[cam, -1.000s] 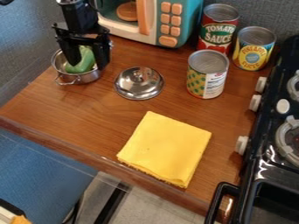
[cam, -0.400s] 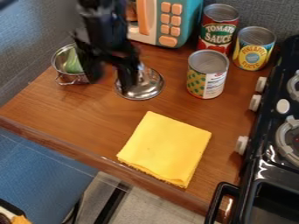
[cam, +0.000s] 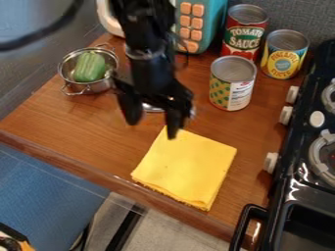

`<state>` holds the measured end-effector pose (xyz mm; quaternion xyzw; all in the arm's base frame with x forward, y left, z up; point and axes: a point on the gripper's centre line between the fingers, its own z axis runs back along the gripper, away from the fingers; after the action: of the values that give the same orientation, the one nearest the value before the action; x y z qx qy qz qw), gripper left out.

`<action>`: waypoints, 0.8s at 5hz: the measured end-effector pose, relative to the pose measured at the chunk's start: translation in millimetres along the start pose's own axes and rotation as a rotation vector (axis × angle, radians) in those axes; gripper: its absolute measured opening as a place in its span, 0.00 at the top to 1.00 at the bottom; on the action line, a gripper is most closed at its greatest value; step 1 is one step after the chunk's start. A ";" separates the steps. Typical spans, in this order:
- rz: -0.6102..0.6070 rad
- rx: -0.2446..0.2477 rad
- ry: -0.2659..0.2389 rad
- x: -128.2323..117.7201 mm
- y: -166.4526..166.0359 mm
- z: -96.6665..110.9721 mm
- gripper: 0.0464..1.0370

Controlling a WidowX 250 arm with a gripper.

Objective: Move the yellow cloth to the left side on the table

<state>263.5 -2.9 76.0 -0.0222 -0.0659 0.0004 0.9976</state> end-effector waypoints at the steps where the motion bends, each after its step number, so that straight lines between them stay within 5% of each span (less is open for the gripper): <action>1: -0.024 0.005 0.038 -7.6 -11.6 -21.6 0.04; 2: -0.070 0.036 0.054 -10.8 -17.6 -49.9 0.04; 4: -0.133 0.092 0.024 -10.1 -15.4 -63.7 0.04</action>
<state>261.9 -21.2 12.2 0.0281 -0.0550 -0.0631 0.9961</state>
